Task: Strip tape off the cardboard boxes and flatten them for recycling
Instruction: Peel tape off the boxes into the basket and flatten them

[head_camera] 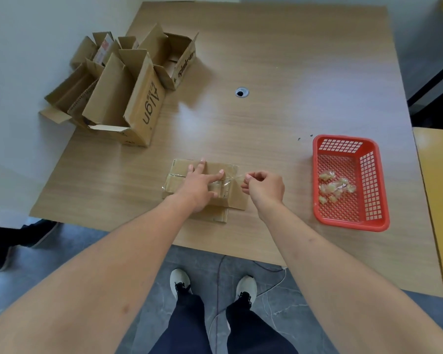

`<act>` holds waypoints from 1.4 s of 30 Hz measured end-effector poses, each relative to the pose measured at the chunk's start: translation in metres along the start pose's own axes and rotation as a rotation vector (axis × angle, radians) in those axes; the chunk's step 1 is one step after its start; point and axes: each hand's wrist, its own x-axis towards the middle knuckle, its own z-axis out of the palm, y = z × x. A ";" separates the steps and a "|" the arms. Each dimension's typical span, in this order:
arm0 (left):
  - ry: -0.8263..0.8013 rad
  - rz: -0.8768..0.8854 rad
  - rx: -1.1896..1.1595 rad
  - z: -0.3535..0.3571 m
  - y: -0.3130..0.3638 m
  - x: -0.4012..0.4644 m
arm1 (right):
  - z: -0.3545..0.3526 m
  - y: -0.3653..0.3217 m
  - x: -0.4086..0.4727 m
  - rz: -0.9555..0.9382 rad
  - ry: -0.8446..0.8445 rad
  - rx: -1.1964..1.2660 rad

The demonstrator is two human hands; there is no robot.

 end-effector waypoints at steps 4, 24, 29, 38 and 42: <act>-0.007 0.001 -0.008 -0.001 0.002 0.002 | -0.006 -0.003 0.001 -0.062 -0.150 0.034; -0.082 0.109 0.108 -0.016 -0.015 0.010 | 0.024 0.010 0.004 -0.625 -0.161 -0.705; -0.109 0.140 0.118 -0.019 -0.018 0.010 | 0.031 -0.001 0.005 -0.613 -0.150 -0.723; -0.164 0.254 0.220 -0.030 -0.032 0.014 | 0.024 -0.017 0.016 -0.313 0.027 -0.441; -0.167 0.277 0.195 -0.030 -0.035 0.016 | 0.026 -0.015 0.013 -0.371 0.059 -0.412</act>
